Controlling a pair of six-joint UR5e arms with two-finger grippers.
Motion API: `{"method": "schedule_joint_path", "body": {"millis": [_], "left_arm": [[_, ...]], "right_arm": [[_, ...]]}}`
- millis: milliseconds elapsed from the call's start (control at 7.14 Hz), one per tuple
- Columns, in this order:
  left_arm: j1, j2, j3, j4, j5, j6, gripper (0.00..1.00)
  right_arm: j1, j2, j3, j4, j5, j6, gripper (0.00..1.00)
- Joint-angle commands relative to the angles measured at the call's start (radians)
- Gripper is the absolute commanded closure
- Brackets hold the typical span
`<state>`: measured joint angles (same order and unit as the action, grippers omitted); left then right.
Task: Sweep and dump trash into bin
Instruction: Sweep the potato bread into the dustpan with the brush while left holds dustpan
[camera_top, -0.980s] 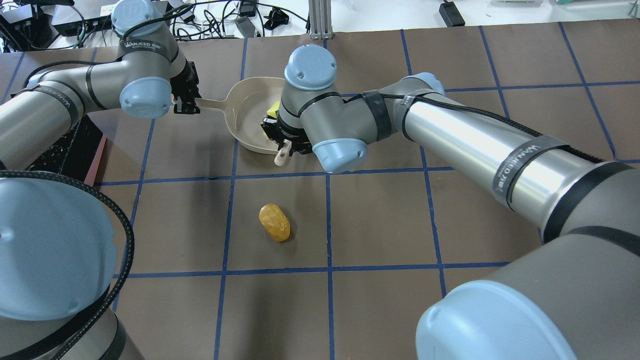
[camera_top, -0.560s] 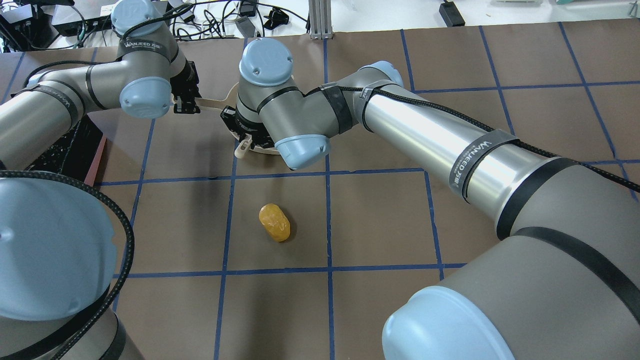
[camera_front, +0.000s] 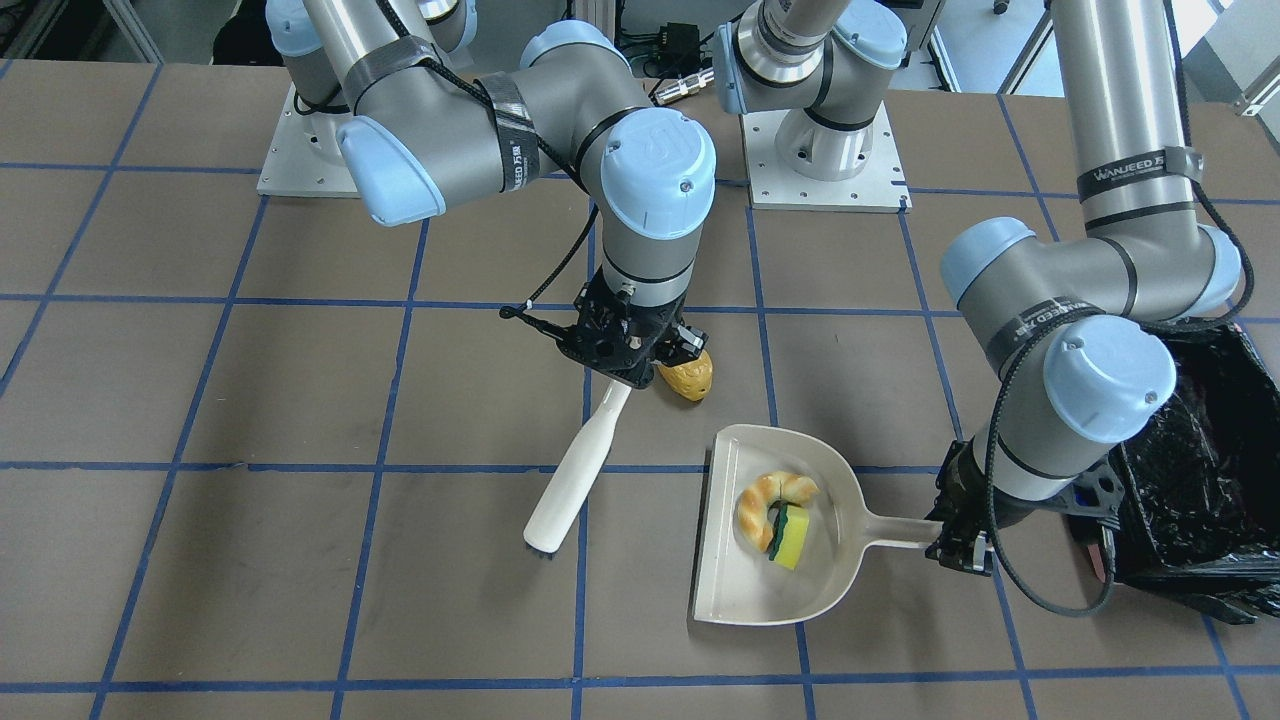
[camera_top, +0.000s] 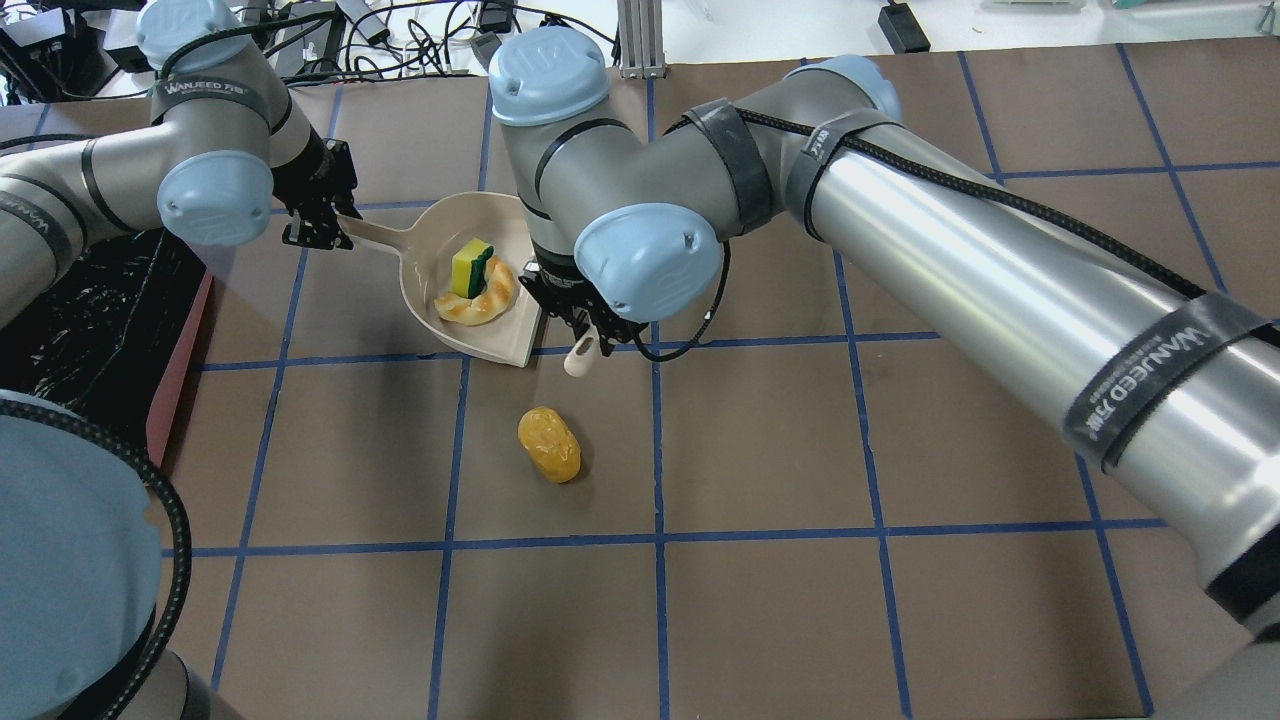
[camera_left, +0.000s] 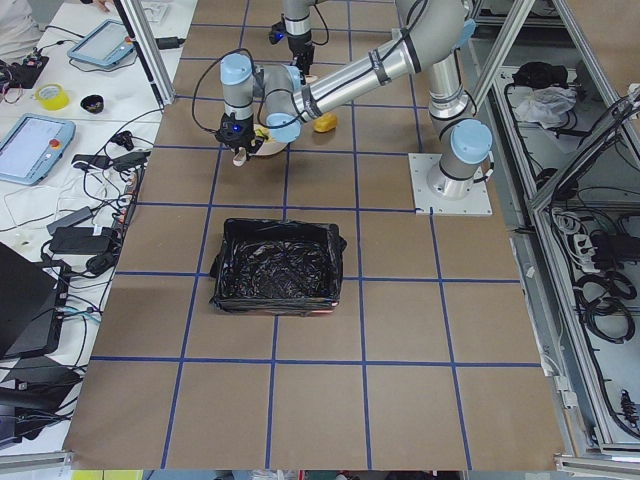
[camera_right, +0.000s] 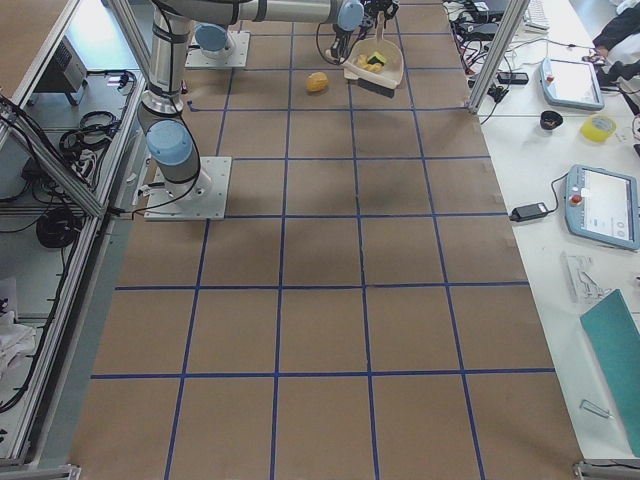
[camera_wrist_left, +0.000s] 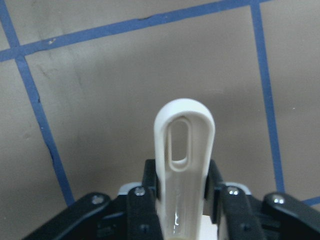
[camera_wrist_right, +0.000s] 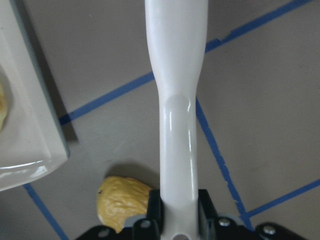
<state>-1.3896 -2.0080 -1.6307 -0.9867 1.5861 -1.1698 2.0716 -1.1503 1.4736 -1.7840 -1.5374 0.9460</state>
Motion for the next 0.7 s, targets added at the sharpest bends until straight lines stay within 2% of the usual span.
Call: {"method": "schedule_joint_path", "body": {"millis": [0, 140, 560], "left_arm": [[0.014, 0.087, -0.137, -0.003, -0.009, 0.012, 1.00], [0.024, 0.132, -0.193, 0.012, -0.003, 0.025, 1.00], [0.150, 0.204, -0.296, 0.014, -0.011, 0.212, 1.00]], "right_arm": [[0.088, -0.012, 0.070, 0.032, -0.033, -0.006, 1.00], [0.137, -0.015, 0.070, 0.067, -0.021, 0.019, 1.00], [0.185, 0.004, 0.073, 0.055, 0.171, 0.249, 1.00]]}}
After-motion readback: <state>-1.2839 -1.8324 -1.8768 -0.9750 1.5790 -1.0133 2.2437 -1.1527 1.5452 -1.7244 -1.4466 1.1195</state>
